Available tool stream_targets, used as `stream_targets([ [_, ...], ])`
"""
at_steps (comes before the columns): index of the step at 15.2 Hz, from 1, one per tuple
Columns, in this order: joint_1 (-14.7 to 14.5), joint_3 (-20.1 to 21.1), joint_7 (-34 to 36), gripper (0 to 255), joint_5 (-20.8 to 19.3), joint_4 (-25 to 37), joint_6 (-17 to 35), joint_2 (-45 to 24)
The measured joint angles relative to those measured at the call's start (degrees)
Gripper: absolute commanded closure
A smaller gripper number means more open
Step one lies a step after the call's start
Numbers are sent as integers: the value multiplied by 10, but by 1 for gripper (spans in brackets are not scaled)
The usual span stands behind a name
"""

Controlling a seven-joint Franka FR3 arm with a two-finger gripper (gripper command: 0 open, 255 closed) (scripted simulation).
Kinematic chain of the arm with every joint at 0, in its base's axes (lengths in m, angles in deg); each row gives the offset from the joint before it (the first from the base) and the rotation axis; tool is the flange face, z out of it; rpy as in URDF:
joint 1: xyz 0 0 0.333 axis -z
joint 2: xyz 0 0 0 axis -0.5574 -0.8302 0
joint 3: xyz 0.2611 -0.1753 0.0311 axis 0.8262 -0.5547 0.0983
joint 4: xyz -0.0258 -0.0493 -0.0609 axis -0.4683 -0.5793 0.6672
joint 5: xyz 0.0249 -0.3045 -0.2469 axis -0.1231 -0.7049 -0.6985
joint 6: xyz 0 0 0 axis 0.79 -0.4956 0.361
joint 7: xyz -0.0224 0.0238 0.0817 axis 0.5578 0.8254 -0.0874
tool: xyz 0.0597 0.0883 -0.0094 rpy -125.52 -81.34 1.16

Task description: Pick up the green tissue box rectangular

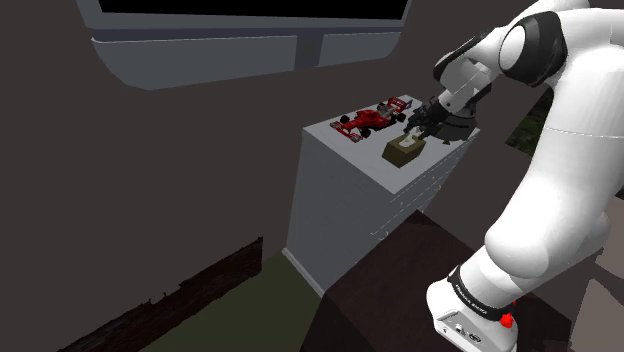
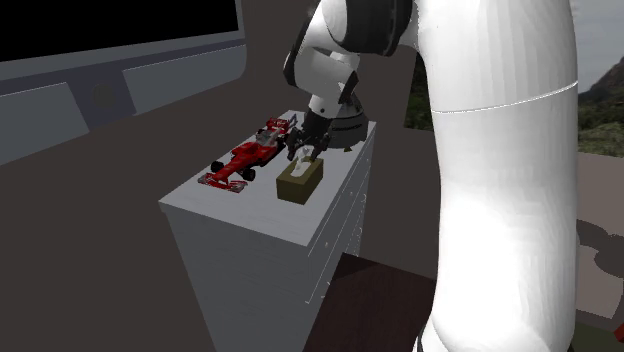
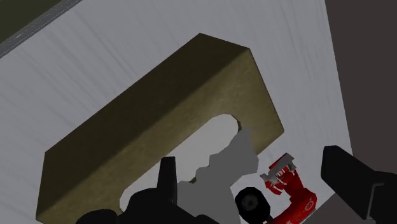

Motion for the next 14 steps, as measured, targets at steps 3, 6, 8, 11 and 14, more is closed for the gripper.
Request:
stream_targets([
  [3, 3, 6, -11, 255, 13, -2, 10, -13],
  [6, 2, 8, -12, 255, 15, -3, 10, -12],
  [8, 3, 8, -13, 255, 16, -3, 11, -12],
  [11, 3, 8, -14, 255, 16, -4, 12, -12],
  [14, 2, 6, -10, 255, 13, -3, 10, -10],
])
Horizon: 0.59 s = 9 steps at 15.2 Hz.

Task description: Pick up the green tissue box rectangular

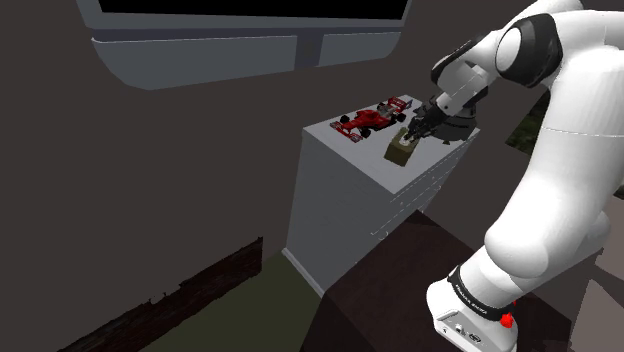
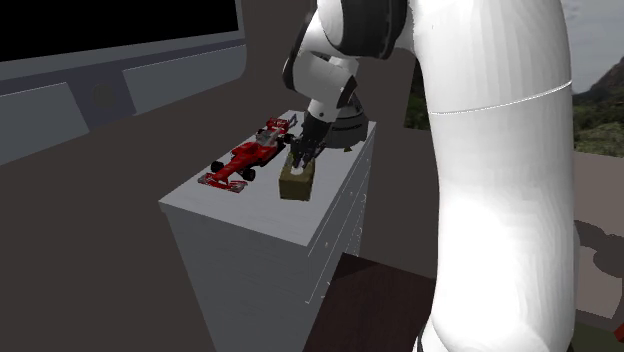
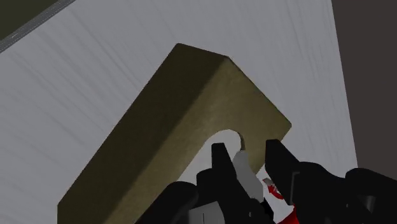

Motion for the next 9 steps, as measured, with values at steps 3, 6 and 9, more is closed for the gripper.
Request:
stream_targets([
  [3, -2, -6, 11, 255, -13, 4, -11, 10],
  [6, -7, -13, 26, 255, -29, 8, -22, 26],
  [9, -11, -19, 40, 255, -43, 12, -34, 40],
])
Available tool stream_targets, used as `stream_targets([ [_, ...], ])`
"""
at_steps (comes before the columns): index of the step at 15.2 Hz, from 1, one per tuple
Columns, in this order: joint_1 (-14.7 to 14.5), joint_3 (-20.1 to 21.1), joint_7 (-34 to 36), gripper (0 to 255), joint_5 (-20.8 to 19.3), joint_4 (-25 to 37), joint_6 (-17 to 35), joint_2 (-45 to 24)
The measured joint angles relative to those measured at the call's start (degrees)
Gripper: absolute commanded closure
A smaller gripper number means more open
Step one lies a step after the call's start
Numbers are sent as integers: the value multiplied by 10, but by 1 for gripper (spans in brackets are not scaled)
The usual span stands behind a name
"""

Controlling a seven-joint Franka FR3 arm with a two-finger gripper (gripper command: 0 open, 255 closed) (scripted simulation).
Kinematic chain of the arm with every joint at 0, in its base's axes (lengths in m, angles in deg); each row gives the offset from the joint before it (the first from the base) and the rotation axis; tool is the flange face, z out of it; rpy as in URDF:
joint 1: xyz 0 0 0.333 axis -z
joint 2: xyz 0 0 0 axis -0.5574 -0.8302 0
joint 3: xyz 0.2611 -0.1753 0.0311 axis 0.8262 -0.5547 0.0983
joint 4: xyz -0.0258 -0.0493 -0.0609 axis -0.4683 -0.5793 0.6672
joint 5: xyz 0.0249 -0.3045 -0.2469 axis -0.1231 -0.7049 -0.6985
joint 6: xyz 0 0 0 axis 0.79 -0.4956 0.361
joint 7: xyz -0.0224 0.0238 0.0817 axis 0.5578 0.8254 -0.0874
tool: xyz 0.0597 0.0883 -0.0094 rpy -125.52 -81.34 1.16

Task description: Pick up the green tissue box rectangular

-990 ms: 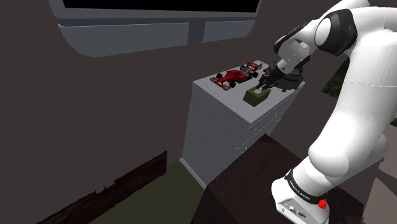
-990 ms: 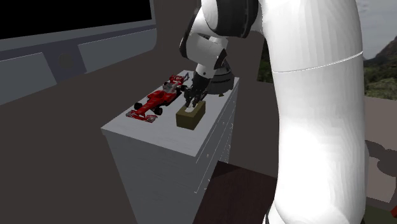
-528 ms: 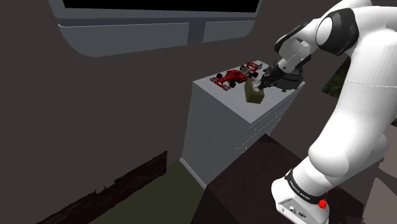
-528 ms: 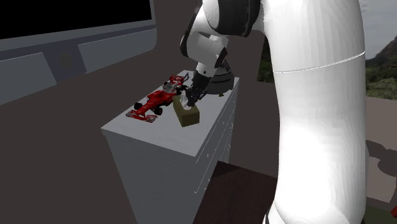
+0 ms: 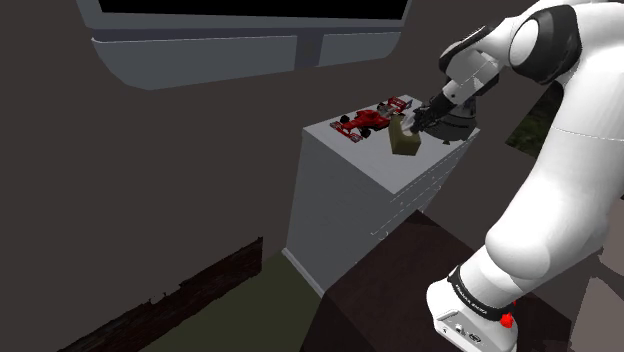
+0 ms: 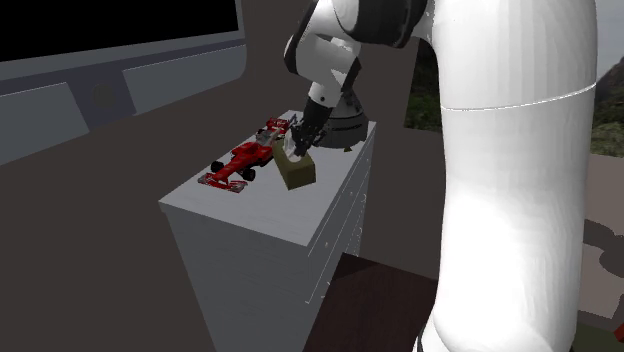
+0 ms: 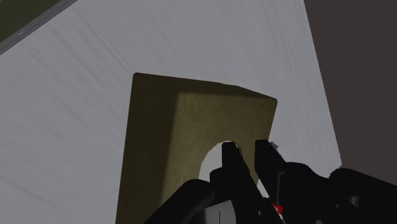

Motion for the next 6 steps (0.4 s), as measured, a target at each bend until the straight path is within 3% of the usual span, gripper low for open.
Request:
stream_targets([
  [6, -6, -9, 25, 255, -25, 13, -25, 23],
])
